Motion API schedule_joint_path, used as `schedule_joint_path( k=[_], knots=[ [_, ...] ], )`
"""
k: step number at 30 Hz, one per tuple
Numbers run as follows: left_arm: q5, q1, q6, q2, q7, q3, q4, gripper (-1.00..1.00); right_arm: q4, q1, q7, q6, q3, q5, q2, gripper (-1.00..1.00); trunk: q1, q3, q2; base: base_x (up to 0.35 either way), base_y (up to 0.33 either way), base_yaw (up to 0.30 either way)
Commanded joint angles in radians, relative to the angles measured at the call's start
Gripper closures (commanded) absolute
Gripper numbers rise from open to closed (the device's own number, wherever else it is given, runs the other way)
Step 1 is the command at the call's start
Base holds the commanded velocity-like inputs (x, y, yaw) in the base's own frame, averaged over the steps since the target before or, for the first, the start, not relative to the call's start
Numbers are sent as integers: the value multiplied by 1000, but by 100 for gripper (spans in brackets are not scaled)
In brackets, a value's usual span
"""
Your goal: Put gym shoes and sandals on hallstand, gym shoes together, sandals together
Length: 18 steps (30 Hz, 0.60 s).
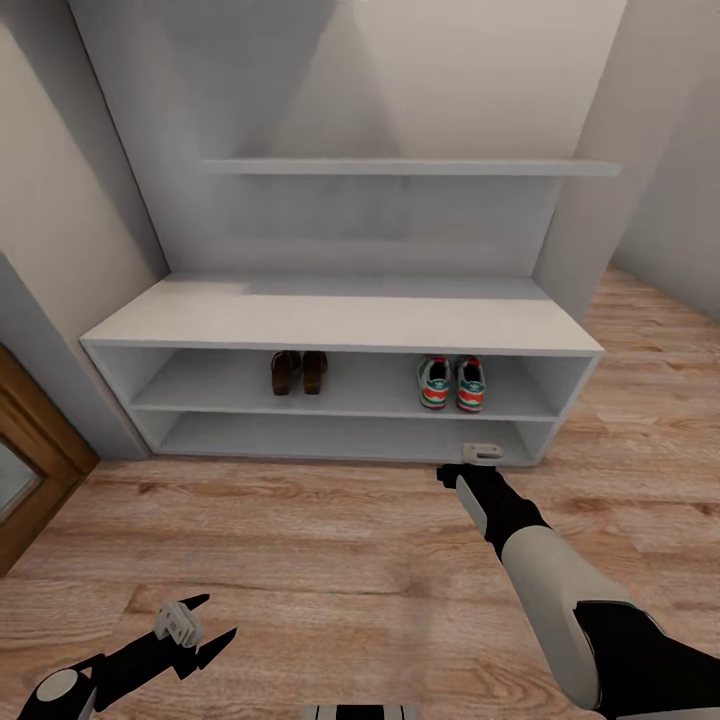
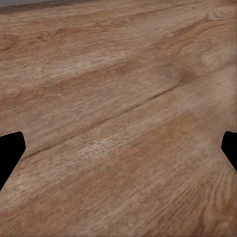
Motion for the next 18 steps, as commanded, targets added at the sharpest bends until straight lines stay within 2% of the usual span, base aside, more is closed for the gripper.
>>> schedule_joint_path(
  k=[1, 10, 18],
  knots=[
    [-10, -1, -6, -1, -4, 5, -1, -100, -2, 0, -1, 4, -5, 1, 1, -100, 0, -1, 0, -6, 0, 0],
    [-10, -1, -4, 0, -4, 3, -1, -100, 1, 6, 4, -51, -2, 2, 1, -100, 0, -1, 0, -1, 0, 0],
    [-10, -1, -4, 0, -4, 3, -1, -100, 8, 17, 5, -69, -2, 2, 1, -100, 0, -1, 0, 0, 0, 0]
  ],
)
